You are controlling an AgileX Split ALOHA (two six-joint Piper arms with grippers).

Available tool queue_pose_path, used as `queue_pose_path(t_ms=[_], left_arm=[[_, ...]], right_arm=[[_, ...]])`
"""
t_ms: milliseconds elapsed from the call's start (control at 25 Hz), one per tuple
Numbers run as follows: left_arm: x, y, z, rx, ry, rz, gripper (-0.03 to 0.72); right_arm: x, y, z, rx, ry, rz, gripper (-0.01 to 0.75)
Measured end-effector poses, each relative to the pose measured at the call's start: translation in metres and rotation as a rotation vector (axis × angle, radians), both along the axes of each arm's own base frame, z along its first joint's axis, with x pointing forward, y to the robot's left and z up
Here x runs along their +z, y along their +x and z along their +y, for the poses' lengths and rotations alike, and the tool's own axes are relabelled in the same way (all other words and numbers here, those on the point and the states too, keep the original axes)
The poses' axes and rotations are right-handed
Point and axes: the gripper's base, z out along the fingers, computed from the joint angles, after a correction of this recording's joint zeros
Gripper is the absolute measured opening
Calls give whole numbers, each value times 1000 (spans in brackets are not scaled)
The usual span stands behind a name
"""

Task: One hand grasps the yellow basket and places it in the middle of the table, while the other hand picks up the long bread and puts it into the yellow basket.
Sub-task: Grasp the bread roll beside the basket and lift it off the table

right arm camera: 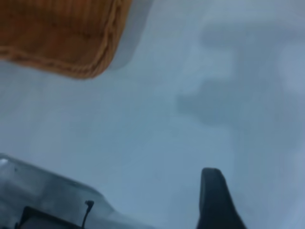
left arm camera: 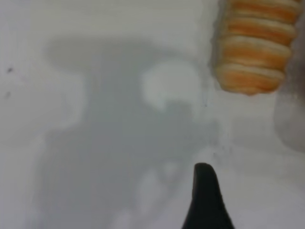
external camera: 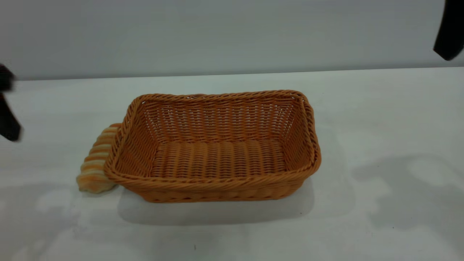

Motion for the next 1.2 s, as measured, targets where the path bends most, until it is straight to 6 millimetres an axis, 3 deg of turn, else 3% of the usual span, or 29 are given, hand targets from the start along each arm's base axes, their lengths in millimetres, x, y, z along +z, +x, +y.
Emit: queue_pose_path(t_ms=[160,480,840,960,1040,1120,1200], left_arm=[[-30,27,-3,-52,-28,50,559],[-73,67,-12,-182,-84,54,559],[-115,81,-16,-259,-96,64,552],[-120,81,-16,-269,-93,70,461],[-119,82,-16,-268,-94,66,310],[-113,83,-16,-273,-90,53,110],[-99,85,-16,-285,-76,15,58]], right_arm=[[3,-11,-1,3,-2,-18,492],[4,-12,0,3,-3,-37,492],[3,-12,0,3,-4,-36,491],[3,-12,0,3,-4,-36,490],[3,-12,0,3,-4,-36,490],[3,-12,0,3,-4,-36,490],[3,-12,0,3,-4,-36,490]])
